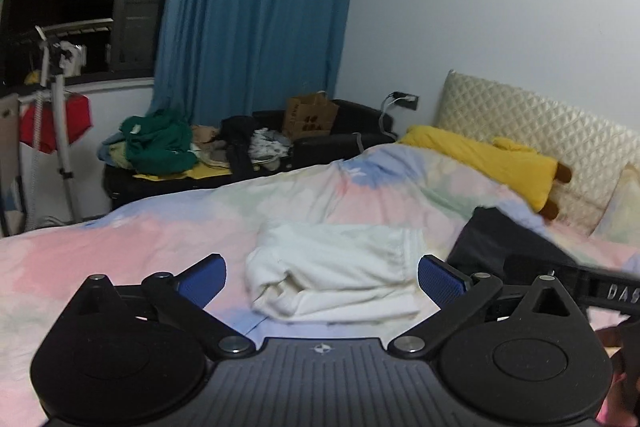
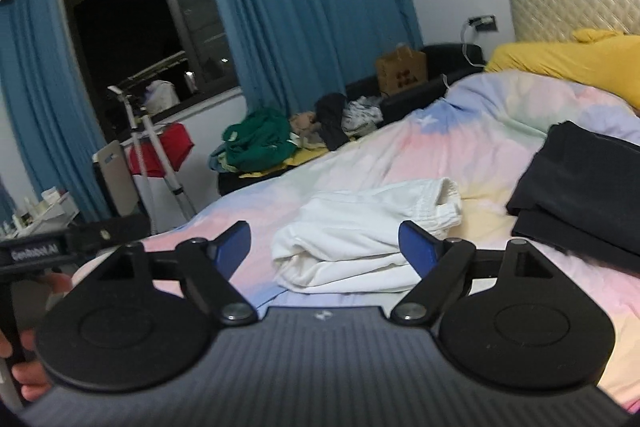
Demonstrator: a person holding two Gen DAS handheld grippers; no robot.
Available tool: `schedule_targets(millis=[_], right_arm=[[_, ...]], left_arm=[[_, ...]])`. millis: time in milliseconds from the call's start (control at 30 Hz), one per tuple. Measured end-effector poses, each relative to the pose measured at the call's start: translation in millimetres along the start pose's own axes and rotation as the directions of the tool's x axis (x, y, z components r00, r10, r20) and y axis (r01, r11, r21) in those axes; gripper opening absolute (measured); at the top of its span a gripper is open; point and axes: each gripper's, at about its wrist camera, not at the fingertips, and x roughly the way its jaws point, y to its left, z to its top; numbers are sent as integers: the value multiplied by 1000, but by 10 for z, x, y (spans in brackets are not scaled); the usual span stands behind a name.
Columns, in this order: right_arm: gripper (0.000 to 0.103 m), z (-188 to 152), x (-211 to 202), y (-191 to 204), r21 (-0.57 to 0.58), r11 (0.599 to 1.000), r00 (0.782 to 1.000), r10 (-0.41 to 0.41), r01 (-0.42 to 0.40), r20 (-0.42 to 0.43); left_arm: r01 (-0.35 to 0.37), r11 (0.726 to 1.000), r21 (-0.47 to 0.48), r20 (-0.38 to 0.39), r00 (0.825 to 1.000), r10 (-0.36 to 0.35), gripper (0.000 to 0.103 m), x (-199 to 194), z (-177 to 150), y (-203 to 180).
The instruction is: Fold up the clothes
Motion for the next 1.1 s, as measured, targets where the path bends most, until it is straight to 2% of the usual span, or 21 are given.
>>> schedule_targets(millis=[200,367,567,800,933,1100], right_arm=[[83,-256,-105,234,-50,999,1000,1,1,28],[83,-504,-21,401,-102,994,999,-29,32,34],[83,-719,182,521,-127,990,998,-58,60,18],[83,-920,338,586,-152,983,994,-108,106,-5],[82,-988,351,622,-176,977,992,-122,122,10],[82,-995,323,568,-134,981,990,-135,139,37]], left_arm=[[-35,999,10,3,999,35,103,-295,-351,61],[-70,998,-8,-7,998,70,103,-387,-568,246],[-103,994,-24,-13,995,103,103,-401,-725,465],[-118,993,-17,-32,993,118,103,-323,-808,509],[-120,993,-19,-39,992,119,103,-313,-856,515],[-131,991,-20,-48,990,130,103,-303,-908,528]])
